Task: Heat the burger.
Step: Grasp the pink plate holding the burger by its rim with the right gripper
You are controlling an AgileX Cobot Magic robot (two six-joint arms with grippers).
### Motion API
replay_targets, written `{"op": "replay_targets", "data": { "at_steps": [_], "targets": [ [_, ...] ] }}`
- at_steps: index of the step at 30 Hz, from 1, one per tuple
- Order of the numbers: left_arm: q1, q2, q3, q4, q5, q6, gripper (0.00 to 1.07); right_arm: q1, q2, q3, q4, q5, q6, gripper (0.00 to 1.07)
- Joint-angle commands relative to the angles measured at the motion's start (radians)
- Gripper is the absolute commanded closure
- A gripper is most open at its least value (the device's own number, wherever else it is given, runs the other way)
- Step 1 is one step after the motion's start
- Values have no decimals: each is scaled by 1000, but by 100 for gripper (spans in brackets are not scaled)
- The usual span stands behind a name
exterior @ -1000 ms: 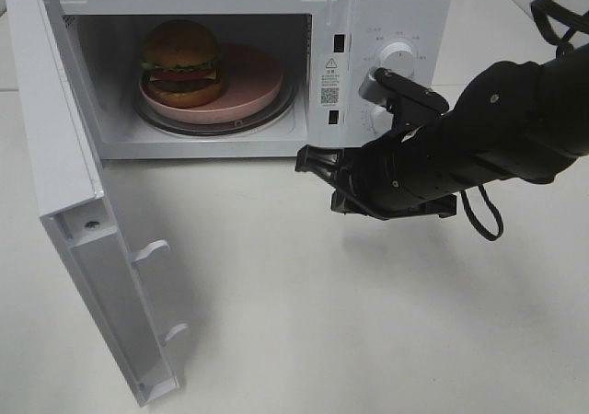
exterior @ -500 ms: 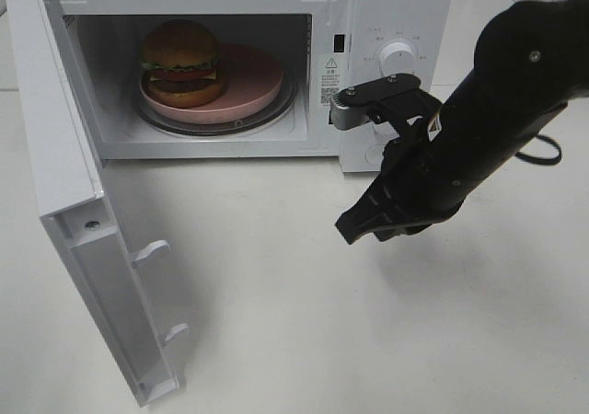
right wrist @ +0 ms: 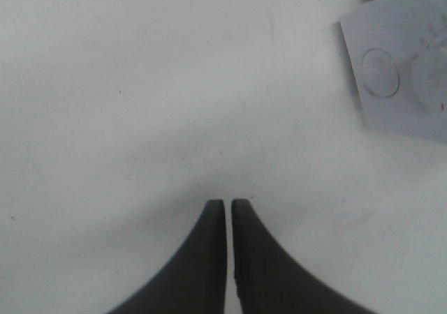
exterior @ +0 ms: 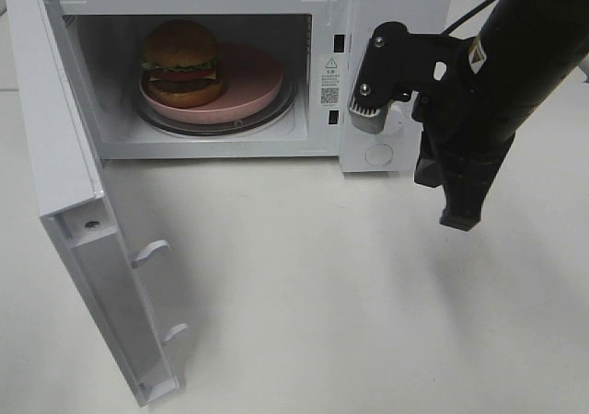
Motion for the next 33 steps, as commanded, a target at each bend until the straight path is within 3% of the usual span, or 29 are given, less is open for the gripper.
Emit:
{"op": "replay_targets", "data": {
  "at_steps": [1,8,14,16,17,19,20,21,22,24,33],
  "targets": [
    [3,-16,3,-7,-5,0,7,-2,-16,-8,-13,6,-317,98],
    [3,-16,3,-7,-5,0,7,-2,-16,-8,-36,5,-541,93],
    [3,-16,3,-7,-5,0,7,-2,-16,-8,-40,-17,-550,78],
    [3,-16,3,-7,-5,0,7,-2,-16,-8,-40,-45,-527,63],
    [3,-16,3,-7,-5,0,7,-2,-16,-8,-40,-45,-527,63],
    [3,-16,3,-7,-5,0,7,11,-16,-8,-36,-75,-443,42],
    [3,-16,3,-7,-5,0,7,11,-16,-8,-36,-75,-443,42],
    [3,-16,3,-7,-5,0,7,24,-16,-8,-36,-91,-390,25],
    [3,-16,3,-7,-5,0,7,24,-16,-8,-36,-91,-390,25],
    [3,-16,3,-7,-5,0,7,44,-16,-8,-51,-130,-336,7],
    [3,-16,3,-7,-5,0,7,98,-3,-8,-149,-195,-310,6]
  ]
}}
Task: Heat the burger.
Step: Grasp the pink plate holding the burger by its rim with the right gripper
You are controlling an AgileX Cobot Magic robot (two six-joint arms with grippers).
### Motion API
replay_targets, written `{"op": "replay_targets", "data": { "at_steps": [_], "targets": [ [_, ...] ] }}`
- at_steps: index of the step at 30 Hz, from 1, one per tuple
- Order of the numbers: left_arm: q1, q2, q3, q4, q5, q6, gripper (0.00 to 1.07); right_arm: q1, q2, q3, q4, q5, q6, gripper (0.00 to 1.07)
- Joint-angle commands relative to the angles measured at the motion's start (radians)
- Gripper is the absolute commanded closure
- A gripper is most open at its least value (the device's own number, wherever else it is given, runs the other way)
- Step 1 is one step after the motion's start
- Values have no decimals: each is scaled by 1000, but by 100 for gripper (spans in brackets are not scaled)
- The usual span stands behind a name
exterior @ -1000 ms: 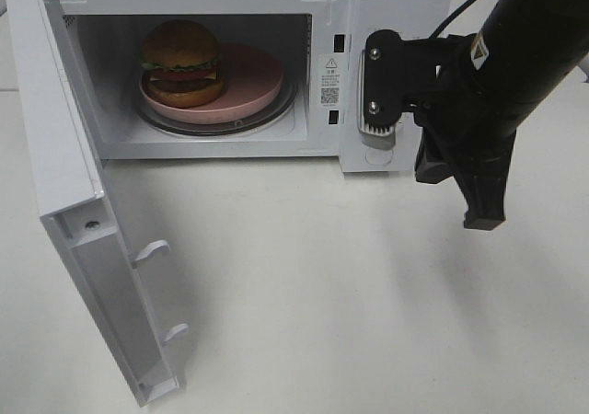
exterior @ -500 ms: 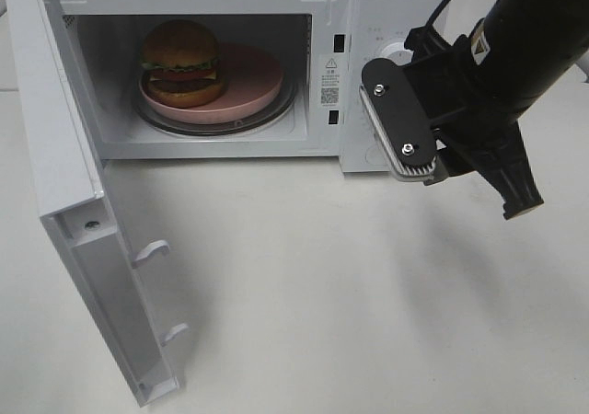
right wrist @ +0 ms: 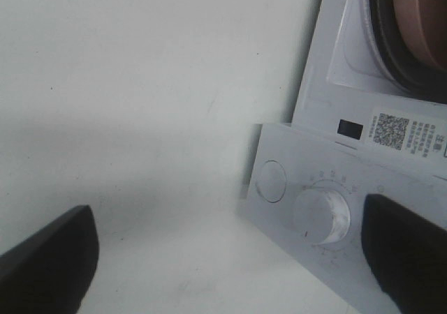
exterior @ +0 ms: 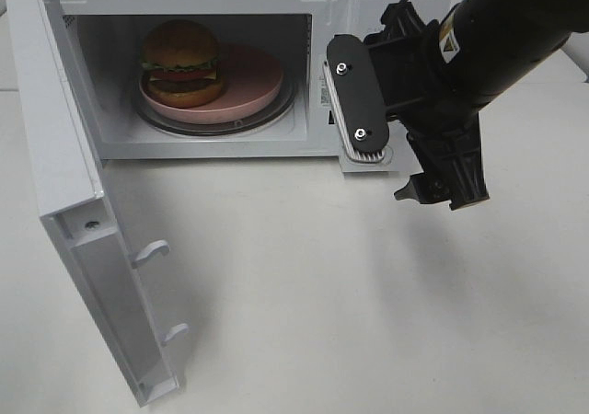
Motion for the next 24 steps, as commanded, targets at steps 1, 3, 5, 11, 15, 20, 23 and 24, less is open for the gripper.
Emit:
{"op": "replay_targets", "data": {
  "at_steps": [1,3,5,11,15,20,23,24],
  "targets": [
    [3,-16,3,-7,-5,0,7,15,6,-7,-32,-27,28,6],
    [3,-16,3,-7,-5,0,7,22,14,-7,-44,-37,36,7],
    [3,-16,3,-7,-5,0,7,44,37,-17,-85,-63,70,7],
    [3,-16,3,-7,-5,0,7,67,127,-100,-105,-91,99,9],
    [3,-16,3,-7,-5,0,7,78,166,-136,-108,-92,101,9],
    [3,-16,3,-7,-5,0,7,89,209,-169,-108,-119,104,11],
    [3,-16,3,-7,-5,0,7,89,263,-218,-108,-130,109,11],
    [3,-16,3,-7,-5,0,7,89,263,-218,-108,-130,109,11]
  ]
}}
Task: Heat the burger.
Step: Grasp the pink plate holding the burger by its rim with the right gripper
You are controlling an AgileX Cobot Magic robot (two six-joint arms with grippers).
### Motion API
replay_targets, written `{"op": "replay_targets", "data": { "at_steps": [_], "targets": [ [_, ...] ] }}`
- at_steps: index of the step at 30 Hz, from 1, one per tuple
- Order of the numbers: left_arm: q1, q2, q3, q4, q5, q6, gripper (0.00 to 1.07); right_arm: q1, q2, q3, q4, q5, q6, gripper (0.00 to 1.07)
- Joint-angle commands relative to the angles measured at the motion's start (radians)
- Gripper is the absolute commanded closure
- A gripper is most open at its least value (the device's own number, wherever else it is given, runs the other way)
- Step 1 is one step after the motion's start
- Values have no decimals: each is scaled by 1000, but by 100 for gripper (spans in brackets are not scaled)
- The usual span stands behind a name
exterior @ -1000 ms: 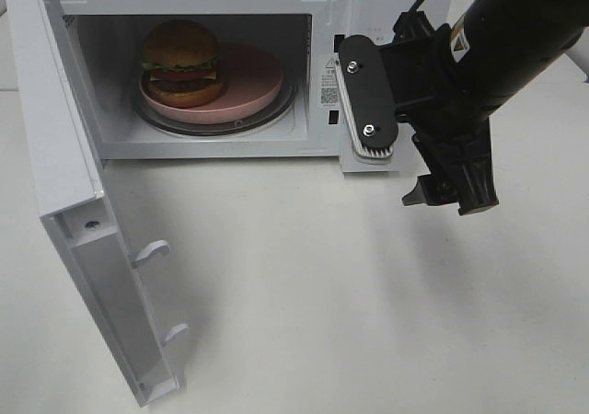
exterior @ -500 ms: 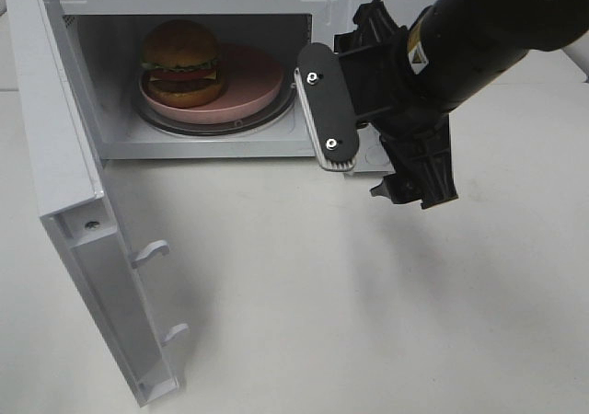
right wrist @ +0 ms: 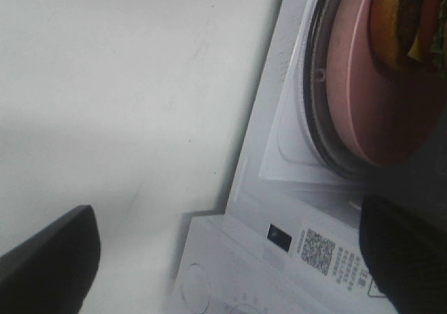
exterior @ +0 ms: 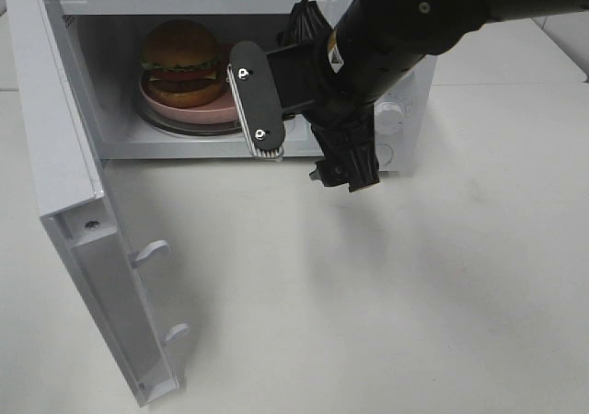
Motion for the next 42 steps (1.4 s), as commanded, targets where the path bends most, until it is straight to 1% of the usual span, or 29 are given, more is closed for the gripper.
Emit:
{"op": "replay_targets", "data": {
  "at_steps": [1,2,4,7,9,16,21,22,24,27,31,33,34,35,36,38,39,41,42],
  "targets": [
    [3,-16,3,-7,-5,0,7,1,36,-36,-7,-17,13,12],
    [3,-16,3,-7,-5,0,7,1,36,-36,-7,-17,13,12],
    [3,-16,3,-7,-5,0,7,1,78,-81,-7,-25,13,12],
    [3,-16,3,-7,-5,0,7,1,90,-91,-7,-27,13,12],
    [3,-16,3,-7,-5,0,7,1,136,-136,-8,-35,13,13],
    [3,-16,3,-7,-5,0,7,1,209,-209,-7,-52,26,14],
    [3,-16,3,-7,-5,0,7,1,288,-297,0,-50,35,15],
    [3,-16,3,-7,-5,0,7,1,288,-297,0,-50,35,15],
    [3,-16,3,-7,-5,0,7,1,330,-337,5,-45,40,15],
    [3,-16,3,-7,-5,0,7,1,354,-362,5,-45,45,15],
    [3,-16,3,-7,-5,0,7,-1,413,-429,5,-43,69,17],
    [3,-16,3,-7,-5,0,7,-1,423,-440,5,-41,78,17],
    [3,-16,3,-7,-5,0,7,-1,446,-471,5,-30,89,18],
    [3,-16,3,-7,-5,0,7,-1,446,-471,5,-30,89,18],
    [3,-16,3,-7,-5,0,7,-1,467,-505,5,-14,91,18],
    [3,-16,3,-7,-5,0,7,-1,480,-518,5,-8,91,19],
    [3,-16,3,-7,-5,0,7,-1,503,-549,5,0,91,20],
    [3,-16,3,-7,-5,0,7,-1,513,-561,5,4,92,20],
    [3,-16,3,-7,-5,0,7,-11,534,-591,6,9,94,20]
  ]
}}
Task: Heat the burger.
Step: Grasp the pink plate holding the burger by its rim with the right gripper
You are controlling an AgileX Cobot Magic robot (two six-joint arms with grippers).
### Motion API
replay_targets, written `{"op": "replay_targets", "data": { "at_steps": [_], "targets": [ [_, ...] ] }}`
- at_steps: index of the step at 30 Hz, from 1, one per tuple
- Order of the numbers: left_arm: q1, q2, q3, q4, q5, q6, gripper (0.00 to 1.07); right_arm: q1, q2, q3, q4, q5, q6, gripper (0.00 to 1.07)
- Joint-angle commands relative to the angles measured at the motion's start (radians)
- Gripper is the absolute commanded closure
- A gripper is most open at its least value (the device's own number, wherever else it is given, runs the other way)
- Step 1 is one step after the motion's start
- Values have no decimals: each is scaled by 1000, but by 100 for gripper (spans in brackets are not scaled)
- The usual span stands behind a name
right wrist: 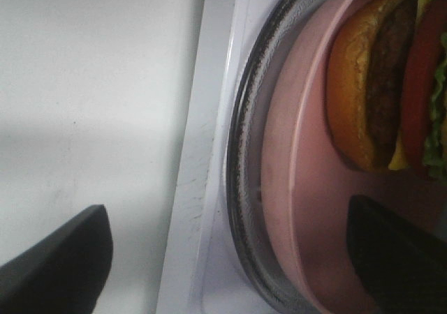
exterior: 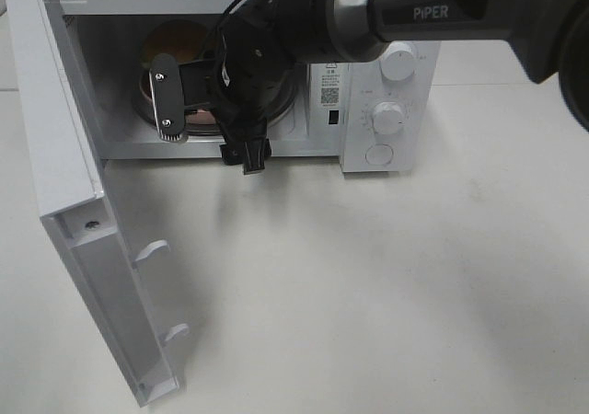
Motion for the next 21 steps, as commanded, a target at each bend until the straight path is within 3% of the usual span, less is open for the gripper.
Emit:
{"op": "replay_targets", "data": {
  "at_steps": [1,21],
  "targets": [
    [3,-16,3,-7,-5,0,7,-12,27,-40,2,14,16,20],
    [3,-16,3,-7,-5,0,7,-48,180,-263,57,30,28,25]
  ]
}}
